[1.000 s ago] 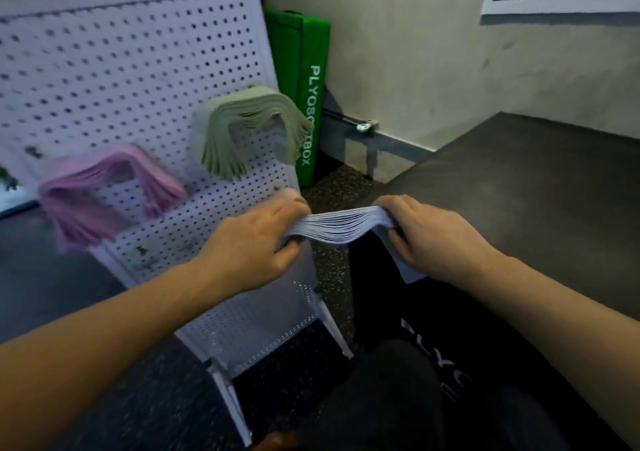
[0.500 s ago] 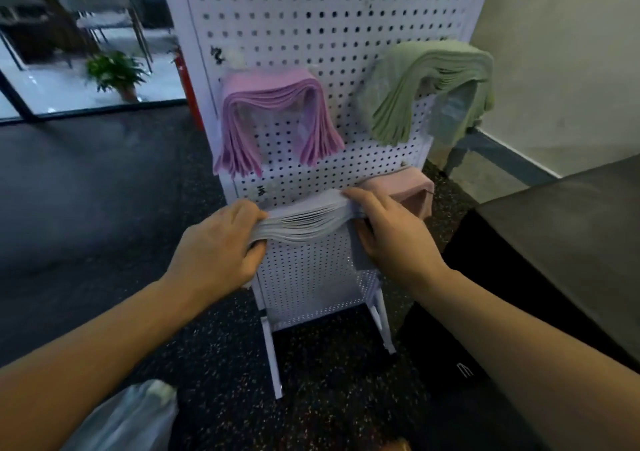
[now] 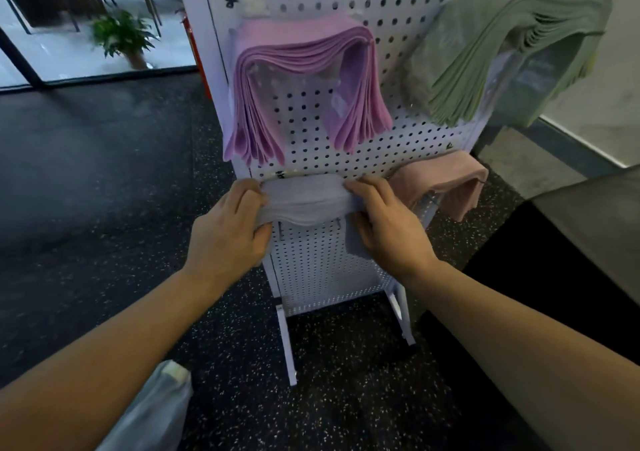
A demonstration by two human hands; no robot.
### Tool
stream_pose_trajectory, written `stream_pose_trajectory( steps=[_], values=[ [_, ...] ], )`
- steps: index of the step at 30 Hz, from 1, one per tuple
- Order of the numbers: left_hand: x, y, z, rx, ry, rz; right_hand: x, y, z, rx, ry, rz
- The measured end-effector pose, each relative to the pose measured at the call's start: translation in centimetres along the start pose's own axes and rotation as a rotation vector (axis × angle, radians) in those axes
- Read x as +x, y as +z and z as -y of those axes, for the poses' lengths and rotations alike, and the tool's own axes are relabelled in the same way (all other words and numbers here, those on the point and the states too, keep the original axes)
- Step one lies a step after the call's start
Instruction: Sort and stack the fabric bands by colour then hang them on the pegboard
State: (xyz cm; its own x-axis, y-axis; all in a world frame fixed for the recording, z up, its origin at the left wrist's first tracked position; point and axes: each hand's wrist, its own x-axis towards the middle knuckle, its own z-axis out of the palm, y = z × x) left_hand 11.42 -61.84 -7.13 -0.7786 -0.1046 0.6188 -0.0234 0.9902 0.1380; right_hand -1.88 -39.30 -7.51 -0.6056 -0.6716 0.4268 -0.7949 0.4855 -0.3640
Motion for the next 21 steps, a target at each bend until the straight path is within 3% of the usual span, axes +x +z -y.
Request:
stream_pose_trajectory(
  steps=[7, 21],
  values=[
    [-0.6, 0.5, 0.2, -0.125, -0.030, 0.068, -0.2, 1.2, 0.1, 0.144, 0.033, 0.020],
    [-0.6, -1.4, 0.1, -0.053, 0.025, 0.201, -0.1, 0.2, 0.4, 0.151, 0.045, 0.047]
  ],
)
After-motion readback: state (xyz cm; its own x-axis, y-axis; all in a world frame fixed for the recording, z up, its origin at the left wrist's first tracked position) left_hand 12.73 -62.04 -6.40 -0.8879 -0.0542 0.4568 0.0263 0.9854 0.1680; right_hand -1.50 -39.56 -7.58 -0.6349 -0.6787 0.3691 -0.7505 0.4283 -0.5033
